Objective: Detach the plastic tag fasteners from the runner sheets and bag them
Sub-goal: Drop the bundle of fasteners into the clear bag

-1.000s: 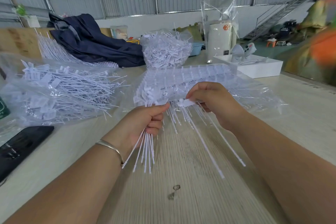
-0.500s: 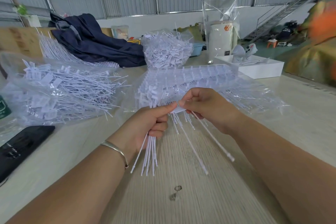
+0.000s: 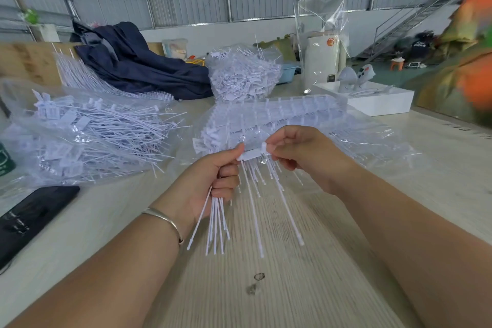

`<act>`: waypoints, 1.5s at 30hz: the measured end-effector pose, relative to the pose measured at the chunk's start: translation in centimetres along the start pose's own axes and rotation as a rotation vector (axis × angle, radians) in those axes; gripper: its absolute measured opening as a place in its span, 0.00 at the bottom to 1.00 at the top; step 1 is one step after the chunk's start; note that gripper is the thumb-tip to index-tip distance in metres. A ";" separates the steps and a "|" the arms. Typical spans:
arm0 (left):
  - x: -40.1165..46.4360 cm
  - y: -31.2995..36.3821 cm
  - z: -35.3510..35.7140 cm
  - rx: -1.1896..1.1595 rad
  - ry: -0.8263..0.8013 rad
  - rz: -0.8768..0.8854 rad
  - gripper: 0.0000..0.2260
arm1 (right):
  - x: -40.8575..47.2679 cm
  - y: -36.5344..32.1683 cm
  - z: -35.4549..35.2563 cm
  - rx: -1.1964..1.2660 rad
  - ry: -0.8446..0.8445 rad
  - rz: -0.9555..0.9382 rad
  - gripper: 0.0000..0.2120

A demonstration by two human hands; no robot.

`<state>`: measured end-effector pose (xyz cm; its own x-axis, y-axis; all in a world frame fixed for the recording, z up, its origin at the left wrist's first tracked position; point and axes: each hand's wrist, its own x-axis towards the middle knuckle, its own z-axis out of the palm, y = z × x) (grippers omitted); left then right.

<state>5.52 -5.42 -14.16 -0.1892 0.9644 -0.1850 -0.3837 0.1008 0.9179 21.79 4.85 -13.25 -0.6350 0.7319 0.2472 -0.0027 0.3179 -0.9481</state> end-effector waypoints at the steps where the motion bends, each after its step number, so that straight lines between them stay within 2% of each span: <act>1: 0.0 0.0 0.0 -0.018 0.000 0.017 0.13 | 0.0 0.0 0.0 0.000 0.003 0.001 0.02; 5: -0.1 0.3 0.0 -0.062 -0.018 0.088 0.12 | -0.1 -0.1 -0.1 0.035 -0.011 0.028 0.02; 10: -0.3 0.4 -0.1 -0.108 -0.093 0.118 0.16 | -0.2 -0.3 -0.1 0.263 -0.130 0.105 0.06; 13: -0.4 0.2 -0.3 -0.147 -0.194 0.048 0.17 | -0.2 -0.3 0.1 0.369 -0.194 0.091 0.07; 17: -0.1 -0.8 0.2 -0.150 -0.300 -0.083 0.09 | -0.6 -0.2 1.0 0.360 -0.346 0.059 0.05; 20: 0.1 -1.0 0.2 -0.108 -0.314 -0.107 0.09 | -0.8 -0.1 1.4 0.300 -0.348 0.050 0.06; 23: 0.1 -0.7 0.0 -0.115 -0.336 -0.103 0.12 | -0.7 -0.5 1.1 0.304 -0.347 0.040 0.06; 25: 0.1 -0.5 0.1 -0.112 -0.309 -0.061 0.10 | -0.7 -0.7 0.8 0.357 -0.344 0.061 0.05; 28: 0.2 -0.3 0.1 -0.114 -0.169 0.017 0.10 | -0.4 -0.7 0.6 0.424 -0.277 0.109 0.06; 32: 0.5 -0.5 -0.1 0.013 0.035 0.067 0.10 | -0.4 -0.4 0.6 0.271 -0.187 0.102 0.03; 37: 0.4 -0.7 0.1 0.082 0.000 0.061 0.09 | -0.3 -0.2 0.7 0.085 -0.108 0.083 0.05; 45: 0.4 -0.7 -0.1 0.218 0.033 0.053 0.12 | -0.4 -0.3 0.6 -0.033 -0.088 0.070 0.11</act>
<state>5.66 -5.11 -14.91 -0.2345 0.9616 -0.1428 -0.1684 0.1045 0.9802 21.58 4.03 -13.16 -0.6980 0.6978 0.1610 0.0685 0.2889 -0.9549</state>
